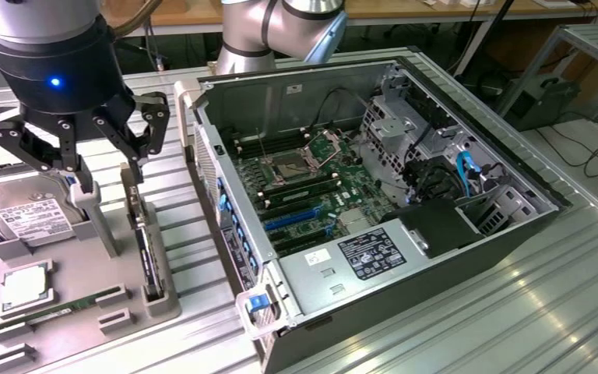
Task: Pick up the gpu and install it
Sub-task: 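Pick up the gpu and move the gpu toward the slot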
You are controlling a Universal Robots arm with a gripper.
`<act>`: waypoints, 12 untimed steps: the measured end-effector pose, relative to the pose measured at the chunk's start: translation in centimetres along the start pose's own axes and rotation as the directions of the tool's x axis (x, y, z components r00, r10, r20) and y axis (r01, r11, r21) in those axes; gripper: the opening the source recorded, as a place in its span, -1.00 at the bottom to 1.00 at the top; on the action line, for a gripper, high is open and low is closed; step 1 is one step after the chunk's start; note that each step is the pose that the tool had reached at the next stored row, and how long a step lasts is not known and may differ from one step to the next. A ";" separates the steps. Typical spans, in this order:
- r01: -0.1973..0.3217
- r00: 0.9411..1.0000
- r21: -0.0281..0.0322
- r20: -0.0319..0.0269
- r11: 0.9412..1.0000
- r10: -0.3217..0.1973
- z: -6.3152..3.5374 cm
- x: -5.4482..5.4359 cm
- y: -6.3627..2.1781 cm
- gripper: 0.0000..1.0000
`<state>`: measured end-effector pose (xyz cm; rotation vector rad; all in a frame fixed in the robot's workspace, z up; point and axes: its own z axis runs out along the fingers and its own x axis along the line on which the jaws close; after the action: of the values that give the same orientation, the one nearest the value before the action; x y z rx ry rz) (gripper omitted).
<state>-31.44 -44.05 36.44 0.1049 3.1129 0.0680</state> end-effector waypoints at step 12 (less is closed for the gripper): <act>0.000 1.000 0.000 0.000 1.000 0.000 1.08 0.0 -0.11 0.09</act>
<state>-31.44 -44.12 35.36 0.1053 3.1130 0.0674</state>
